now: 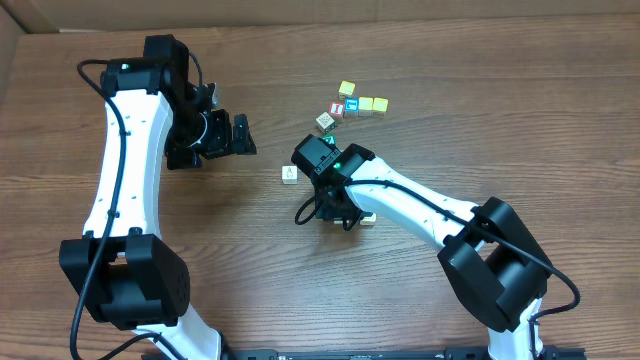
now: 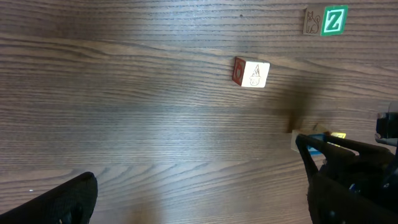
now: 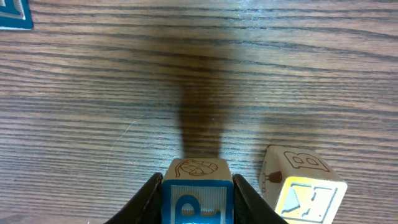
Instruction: Flip 5 blocks
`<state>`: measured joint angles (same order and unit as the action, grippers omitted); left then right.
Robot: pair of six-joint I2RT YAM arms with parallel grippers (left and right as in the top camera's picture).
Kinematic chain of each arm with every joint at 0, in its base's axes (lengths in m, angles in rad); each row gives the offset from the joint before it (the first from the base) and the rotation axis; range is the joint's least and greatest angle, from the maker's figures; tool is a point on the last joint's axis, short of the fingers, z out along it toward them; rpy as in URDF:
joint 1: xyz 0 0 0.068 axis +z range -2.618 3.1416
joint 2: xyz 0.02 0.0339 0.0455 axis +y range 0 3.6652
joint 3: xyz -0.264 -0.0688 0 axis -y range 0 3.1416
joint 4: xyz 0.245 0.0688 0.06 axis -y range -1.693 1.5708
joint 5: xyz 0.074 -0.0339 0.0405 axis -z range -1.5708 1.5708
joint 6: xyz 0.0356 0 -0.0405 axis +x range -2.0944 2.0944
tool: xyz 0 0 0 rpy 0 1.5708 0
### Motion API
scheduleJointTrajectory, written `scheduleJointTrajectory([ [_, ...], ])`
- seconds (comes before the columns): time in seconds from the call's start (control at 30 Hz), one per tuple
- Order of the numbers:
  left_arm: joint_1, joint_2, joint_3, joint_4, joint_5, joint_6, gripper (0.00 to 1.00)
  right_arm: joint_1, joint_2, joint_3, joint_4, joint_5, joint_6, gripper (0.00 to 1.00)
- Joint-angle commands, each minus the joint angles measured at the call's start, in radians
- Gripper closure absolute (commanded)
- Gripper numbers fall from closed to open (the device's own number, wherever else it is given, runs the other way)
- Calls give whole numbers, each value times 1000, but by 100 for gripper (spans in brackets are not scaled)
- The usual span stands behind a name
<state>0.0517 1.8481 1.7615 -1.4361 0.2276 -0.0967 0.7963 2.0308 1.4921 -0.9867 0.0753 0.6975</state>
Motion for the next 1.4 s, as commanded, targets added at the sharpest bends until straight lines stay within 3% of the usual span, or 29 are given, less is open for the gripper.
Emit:
scheduleJointTrajectory([
  [0.0, -6, 13, 25, 1, 0, 4, 0, 1, -27, -6, 0, 18, 11, 70],
  [0.2, -6, 13, 26, 1, 0, 4, 0, 1, -24, -7, 4, 18, 10, 69],
  [0.57, -6, 13, 25, 1, 1, 4, 0, 1, -24, -8, 12, 25, 10, 50],
  [0.77, -6, 13, 26, 1, 1, 4, 0, -5, -24, -7, 60, 89, 10, 49],
  [0.93, -6, 13, 26, 1, 0, 4, 0, -5, -24, -7, 87, 55, 3, 54],
  [1.1, -6, 13, 26, 1, 0, 4, 0, -5, -24, -6, 118, -62, -51, 67],
  [1.2, -6, 13, 26, 1, 0, 4, 0, -5, -24, -6, 117, -138, -71, 81],
  [1.37, -6, 13, 26, 1, 1, 4, 0, 16, -24, -6, 71, -189, -80, 87],
])
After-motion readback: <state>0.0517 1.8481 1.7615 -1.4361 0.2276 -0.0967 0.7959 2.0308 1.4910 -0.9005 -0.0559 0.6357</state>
